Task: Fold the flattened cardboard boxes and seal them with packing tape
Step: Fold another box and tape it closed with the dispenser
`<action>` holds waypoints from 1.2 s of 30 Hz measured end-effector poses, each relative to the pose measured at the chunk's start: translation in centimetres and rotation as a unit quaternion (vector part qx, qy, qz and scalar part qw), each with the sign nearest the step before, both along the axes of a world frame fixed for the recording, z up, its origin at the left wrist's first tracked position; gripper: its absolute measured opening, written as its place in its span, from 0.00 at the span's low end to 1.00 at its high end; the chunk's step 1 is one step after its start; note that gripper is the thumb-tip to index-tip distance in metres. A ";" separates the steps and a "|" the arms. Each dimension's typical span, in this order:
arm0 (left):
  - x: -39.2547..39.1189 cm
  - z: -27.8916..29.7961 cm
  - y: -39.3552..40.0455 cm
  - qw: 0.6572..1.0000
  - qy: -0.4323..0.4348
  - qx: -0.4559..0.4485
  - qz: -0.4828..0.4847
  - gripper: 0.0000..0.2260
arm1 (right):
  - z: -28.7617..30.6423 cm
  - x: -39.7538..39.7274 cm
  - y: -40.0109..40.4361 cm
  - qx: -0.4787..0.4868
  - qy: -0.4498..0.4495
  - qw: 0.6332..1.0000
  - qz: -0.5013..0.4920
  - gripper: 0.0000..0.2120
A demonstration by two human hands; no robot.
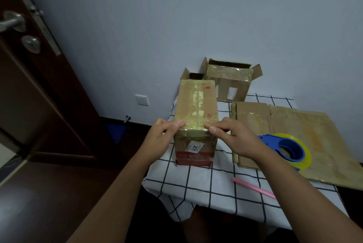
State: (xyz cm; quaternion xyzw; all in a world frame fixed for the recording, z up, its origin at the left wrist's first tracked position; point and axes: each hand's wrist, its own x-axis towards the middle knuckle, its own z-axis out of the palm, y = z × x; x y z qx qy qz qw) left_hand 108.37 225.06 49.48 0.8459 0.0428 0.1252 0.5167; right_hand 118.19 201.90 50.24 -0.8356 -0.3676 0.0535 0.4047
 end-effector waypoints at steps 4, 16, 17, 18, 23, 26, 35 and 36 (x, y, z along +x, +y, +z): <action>0.1 -0.2 0.1 1.000 -0.003 0.003 0.005 0.09 | -0.4 0.2 -0.2 0.005 -0.003 1.000 0.003 0.12; 0.0 -1.2 -0.9 0.984 -0.039 0.167 0.051 0.15 | 0.4 -0.9 0.2 -0.167 -0.178 0.970 -0.026 0.22; 0.1 -1.2 -1.3 0.982 -0.039 0.174 0.066 0.15 | 0.8 -1.0 0.7 -0.201 -0.178 0.962 -0.041 0.24; 0.2 -1.2 -1.7 0.979 -0.046 0.183 0.082 0.15 | 1.1 -1.2 1.2 -0.227 -0.177 0.956 -0.059 0.26; 0.3 -1.8 -2.4 0.970 -0.076 0.202 0.113 0.21 | 0.5 -1.8 2.1 -0.259 -0.207 0.937 -0.111 0.28; 0.3 -1.9 -2.4 0.967 -0.074 0.215 0.115 0.24 | 0.5 -1.7 2.0 -0.259 -0.215 0.935 -0.114 0.29; 0.3 -2.4 -2.5 0.962 -0.105 0.220 0.121 0.24 | 0.3 -2.0 2.1 -0.246 -0.219 0.937 -0.121 0.37; 0.3 -2.3 -2.4 0.961 -0.105 0.226 0.119 0.24 | 0.3 -2.0 2.3 -0.241 -0.222 0.937 -0.122 0.35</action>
